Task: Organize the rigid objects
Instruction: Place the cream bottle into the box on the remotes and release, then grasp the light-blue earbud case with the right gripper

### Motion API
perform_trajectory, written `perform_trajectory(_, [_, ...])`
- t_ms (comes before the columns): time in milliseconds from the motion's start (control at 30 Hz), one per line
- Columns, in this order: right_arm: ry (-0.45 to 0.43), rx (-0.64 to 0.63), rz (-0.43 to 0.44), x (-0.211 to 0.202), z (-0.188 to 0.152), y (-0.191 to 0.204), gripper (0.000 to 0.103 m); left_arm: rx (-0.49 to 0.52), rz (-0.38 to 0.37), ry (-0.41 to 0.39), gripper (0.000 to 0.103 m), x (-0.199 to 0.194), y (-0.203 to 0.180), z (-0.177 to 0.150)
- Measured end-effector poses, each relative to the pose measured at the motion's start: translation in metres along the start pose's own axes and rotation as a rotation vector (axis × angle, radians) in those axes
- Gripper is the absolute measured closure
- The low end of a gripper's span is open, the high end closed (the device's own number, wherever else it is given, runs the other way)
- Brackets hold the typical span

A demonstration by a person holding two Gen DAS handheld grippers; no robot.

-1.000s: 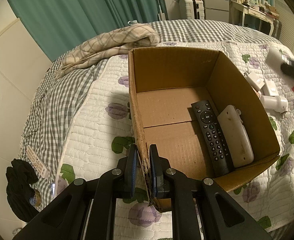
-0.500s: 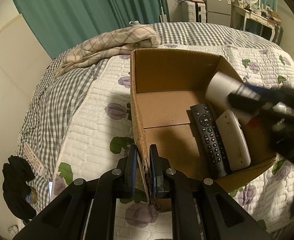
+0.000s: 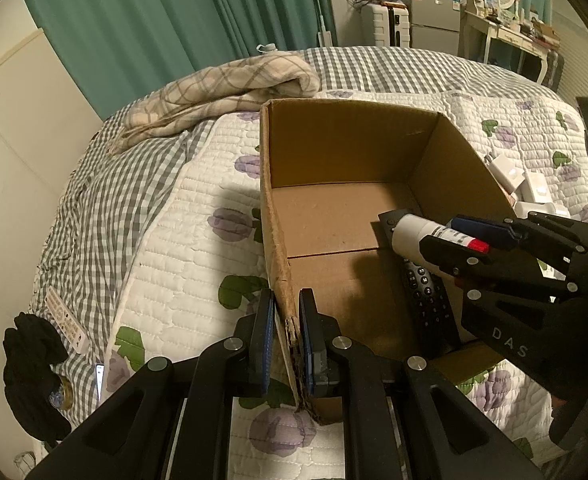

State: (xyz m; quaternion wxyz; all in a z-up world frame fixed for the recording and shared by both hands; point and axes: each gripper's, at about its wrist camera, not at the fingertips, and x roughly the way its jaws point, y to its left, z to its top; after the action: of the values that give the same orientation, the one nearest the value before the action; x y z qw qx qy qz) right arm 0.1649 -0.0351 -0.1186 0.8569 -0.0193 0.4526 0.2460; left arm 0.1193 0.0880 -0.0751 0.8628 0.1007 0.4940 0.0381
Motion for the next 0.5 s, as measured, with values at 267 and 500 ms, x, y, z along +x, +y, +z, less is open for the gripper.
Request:
perform_trajectory(267, [-0.120, -0.040, -0.058, -0.041, 0.011, -0.002, 0.046, 0.003, -0.002, 0.005, 0.091, 0.001, 0.000, -0.001])
perform_trajectory(500, [-0.208, -0.075, -0.195, -0.093, 0.010, -0.035, 0.019, 0.006, 0.001, 0.005, 0.091, 0.000, -0.001, -0.002])
